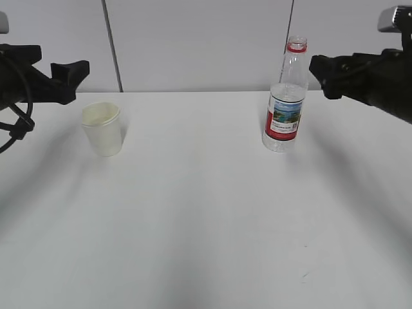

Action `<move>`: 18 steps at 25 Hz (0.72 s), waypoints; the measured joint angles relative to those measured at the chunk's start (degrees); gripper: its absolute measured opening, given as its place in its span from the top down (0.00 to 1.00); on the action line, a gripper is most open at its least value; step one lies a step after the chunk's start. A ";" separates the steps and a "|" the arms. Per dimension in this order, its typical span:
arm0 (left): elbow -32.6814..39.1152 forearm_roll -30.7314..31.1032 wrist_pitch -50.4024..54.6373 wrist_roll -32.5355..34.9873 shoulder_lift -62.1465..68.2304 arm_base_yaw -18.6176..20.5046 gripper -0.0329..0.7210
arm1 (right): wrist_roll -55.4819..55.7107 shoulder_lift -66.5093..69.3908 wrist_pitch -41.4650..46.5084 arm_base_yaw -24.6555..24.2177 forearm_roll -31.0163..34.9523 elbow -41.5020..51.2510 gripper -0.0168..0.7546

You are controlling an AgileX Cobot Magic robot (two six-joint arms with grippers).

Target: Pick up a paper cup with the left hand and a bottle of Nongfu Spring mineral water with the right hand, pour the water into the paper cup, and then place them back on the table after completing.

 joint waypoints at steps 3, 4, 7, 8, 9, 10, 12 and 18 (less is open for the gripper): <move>-1.69 -1.74 6.92 -0.91 -2.57 -0.38 0.17 | 0.00 -1.75 9.12 0.00 -1.61 -4.61 0.21; -2.72 -2.11 9.75 -1.51 -3.41 -0.59 0.17 | 0.42 -2.23 12.96 0.00 -1.73 -6.27 0.21; -6.40 -2.64 18.21 -3.75 -5.70 -1.76 0.17 | 1.00 -3.53 21.25 0.00 -1.81 -11.01 0.21; -7.92 -2.88 21.42 -4.37 -6.34 -2.27 0.17 | 1.04 -3.70 23.55 0.00 -1.81 -12.69 0.21; -9.60 -3.18 24.86 -4.78 -6.79 -2.80 0.17 | 1.14 -3.81 26.35 0.00 -1.81 -14.37 0.21; -11.07 -3.64 27.96 -5.05 -7.07 -3.27 0.17 | 1.14 -3.86 29.33 0.00 -1.81 -15.83 0.21; -14.86 -4.47 35.62 -5.32 -7.37 -4.33 0.17 | 1.14 -3.86 35.47 0.00 -1.81 -19.54 0.21; -26.47 -9.97 55.74 -5.38 -7.43 -6.19 0.18 | 1.27 -3.86 52.11 0.00 -1.81 -30.76 0.21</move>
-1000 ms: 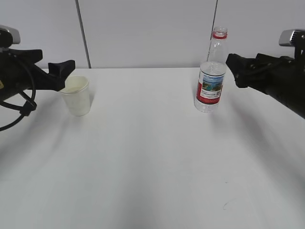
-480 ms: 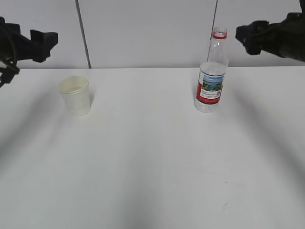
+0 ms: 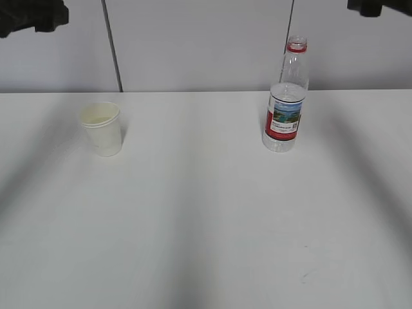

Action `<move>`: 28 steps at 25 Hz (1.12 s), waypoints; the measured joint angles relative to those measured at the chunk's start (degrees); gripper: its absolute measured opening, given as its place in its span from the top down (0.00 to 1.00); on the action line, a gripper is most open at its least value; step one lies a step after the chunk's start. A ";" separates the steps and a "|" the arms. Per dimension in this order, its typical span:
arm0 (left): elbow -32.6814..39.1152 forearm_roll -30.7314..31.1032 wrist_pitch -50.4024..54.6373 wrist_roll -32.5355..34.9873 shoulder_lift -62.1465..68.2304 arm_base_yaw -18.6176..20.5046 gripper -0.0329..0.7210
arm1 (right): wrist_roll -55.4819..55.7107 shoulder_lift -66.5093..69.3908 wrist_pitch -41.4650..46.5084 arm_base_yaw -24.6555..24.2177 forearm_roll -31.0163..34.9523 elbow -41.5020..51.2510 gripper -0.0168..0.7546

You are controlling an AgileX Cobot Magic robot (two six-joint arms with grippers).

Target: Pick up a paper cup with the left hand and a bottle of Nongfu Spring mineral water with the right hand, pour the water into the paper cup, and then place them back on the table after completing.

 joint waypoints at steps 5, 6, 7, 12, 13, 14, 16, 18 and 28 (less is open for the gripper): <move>-8.03 -2.11 15.84 0.00 0.00 -0.11 0.18 | 0.00 0.00 12.08 0.00 1.10 -8.40 0.21; -9.21 -2.32 18.61 0.00 0.13 -0.11 0.18 | 0.00 0.10 15.28 0.00 1.57 -9.87 0.21; -10.52 -2.37 21.77 0.00 0.33 -0.17 0.18 | 0.00 0.34 18.64 0.00 2.12 -11.65 0.21; -14.52 -4.63 36.77 0.85 2.11 -0.17 0.18 | -2.09 1.54 36.11 0.00 6.63 -18.51 0.21; -14.72 -5.39 39.06 1.44 2.26 -0.17 0.18 | -3.06 1.68 38.93 0.00 8.04 -19.22 0.21; -14.72 -6.24 41.69 1.93 2.41 -0.17 0.18 | -4.17 1.80 42.53 0.00 9.28 -19.97 0.21; -14.77 -7.65 46.71 3.10 2.49 -0.17 0.19 | -6.37 1.80 47.45 0.00 12.32 -21.26 0.21; -14.90 -8.74 50.85 4.21 2.69 -0.17 0.20 | -8.34 1.80 52.13 0.00 14.82 -21.99 0.21; -15.12 -9.96 58.51 6.19 2.87 -0.17 0.27 | -10.95 1.80 54.95 0.00 18.12 -22.39 0.21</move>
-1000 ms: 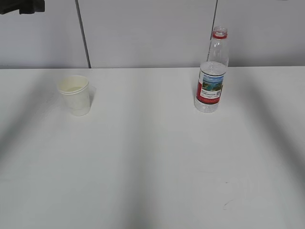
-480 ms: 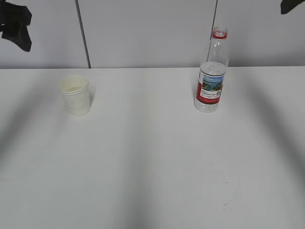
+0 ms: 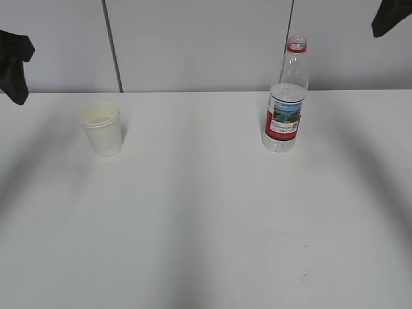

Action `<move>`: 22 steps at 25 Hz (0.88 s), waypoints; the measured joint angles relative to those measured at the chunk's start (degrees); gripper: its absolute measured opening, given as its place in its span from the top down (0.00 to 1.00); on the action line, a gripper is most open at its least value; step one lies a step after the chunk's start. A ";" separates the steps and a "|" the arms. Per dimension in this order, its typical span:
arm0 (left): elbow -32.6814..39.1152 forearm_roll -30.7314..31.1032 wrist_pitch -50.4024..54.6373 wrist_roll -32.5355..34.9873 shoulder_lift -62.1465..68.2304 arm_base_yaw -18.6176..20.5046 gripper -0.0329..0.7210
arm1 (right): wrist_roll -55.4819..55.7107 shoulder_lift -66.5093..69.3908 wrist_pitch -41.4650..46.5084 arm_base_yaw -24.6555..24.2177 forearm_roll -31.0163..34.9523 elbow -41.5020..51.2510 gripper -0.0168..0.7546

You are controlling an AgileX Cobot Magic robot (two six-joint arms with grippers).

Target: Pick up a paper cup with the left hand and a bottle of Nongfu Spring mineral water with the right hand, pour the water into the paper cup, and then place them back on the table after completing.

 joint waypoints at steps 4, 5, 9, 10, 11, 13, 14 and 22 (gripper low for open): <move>0.00 -1.95 0.02 0.00 -0.15 0.00 0.31 | -0.36 -2.41 0.00 0.00 0.13 4.90 0.22; 0.05 -2.39 0.02 0.00 -0.47 0.00 0.32 | -0.46 -3.35 0.00 0.00 0.13 6.85 0.22; 2.35 -2.38 -0.03 0.02 -3.88 0.00 0.36 | -0.48 -9.27 0.00 0.00 0.13 15.03 0.22; 3.54 -2.39 -0.03 0.02 -5.08 0.00 0.36 | -0.58 -11.20 0.00 0.00 0.38 16.97 0.22; 4.74 -2.37 -0.03 0.02 -6.68 0.00 0.36 | -0.70 -13.16 0.00 0.00 0.66 19.36 0.22; 8.20 -2.37 0.04 0.02 -10.33 0.00 0.36 | -0.70 -16.93 0.00 0.00 0.92 23.48 0.22; 9.74 -2.37 0.04 0.02 -12.01 0.00 0.36 | -0.70 -19.11 0.00 0.00 1.01 25.45 0.22; 20.30 -2.42 0.63 0.02 -28.99 0.00 0.37 | -0.70 -34.96 0.12 0.00 1.01 33.46 0.22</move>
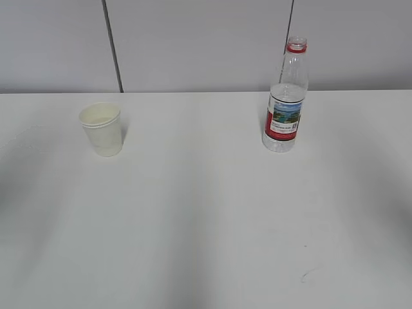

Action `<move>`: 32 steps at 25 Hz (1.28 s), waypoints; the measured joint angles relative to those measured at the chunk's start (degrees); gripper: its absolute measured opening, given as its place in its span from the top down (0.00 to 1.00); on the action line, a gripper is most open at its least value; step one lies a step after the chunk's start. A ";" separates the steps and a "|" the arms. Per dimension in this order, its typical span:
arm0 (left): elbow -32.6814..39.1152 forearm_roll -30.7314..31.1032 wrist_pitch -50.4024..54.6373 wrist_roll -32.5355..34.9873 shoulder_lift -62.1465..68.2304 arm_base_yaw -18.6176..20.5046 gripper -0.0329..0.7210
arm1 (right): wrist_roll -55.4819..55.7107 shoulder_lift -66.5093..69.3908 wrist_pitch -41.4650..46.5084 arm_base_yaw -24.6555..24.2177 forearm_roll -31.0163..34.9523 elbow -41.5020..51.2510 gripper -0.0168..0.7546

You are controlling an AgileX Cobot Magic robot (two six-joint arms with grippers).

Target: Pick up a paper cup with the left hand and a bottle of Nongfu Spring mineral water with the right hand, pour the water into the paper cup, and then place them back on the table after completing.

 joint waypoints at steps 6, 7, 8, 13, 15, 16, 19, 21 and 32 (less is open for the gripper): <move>5.74 0.05 0.18 0.00 -10.76 0.00 0.37 | -1.53 -9.62 0.06 0.00 0.15 5.49 0.22; 6.79 0.05 0.39 0.00 -12.68 0.00 0.37 | -2.08 -11.10 0.06 0.00 0.15 6.41 0.22; 8.09 0.05 0.44 0.00 -14.59 0.00 0.37 | -2.60 -13.02 0.13 0.00 0.28 7.34 0.22; 14.31 0.05 0.74 0.00 -23.50 0.00 0.38 | -5.03 -21.43 0.35 0.00 0.28 12.08 0.22; 16.53 0.00 0.79 0.00 -27.14 0.00 0.38 | -5.64 -24.67 0.40 0.00 0.28 14.21 0.22; 17.66 -0.06 0.85 0.00 -29.24 0.00 0.38 | -5.88 -26.49 0.49 0.00 0.28 15.04 0.22; 20.39 -0.12 0.84 0.00 -35.36 0.00 0.38 | -6.49 -31.59 0.63 0.00 0.28 17.61 0.22; 21.90 -0.24 0.48 0.00 -39.17 0.00 0.38 | -6.99 -34.79 0.63 0.00 0.28 19.21 0.22; 29.93 -1.54 -0.89 0.00 -58.41 0.00 0.39 | -7.70 -51.11 1.04 0.00 0.28 28.38 0.22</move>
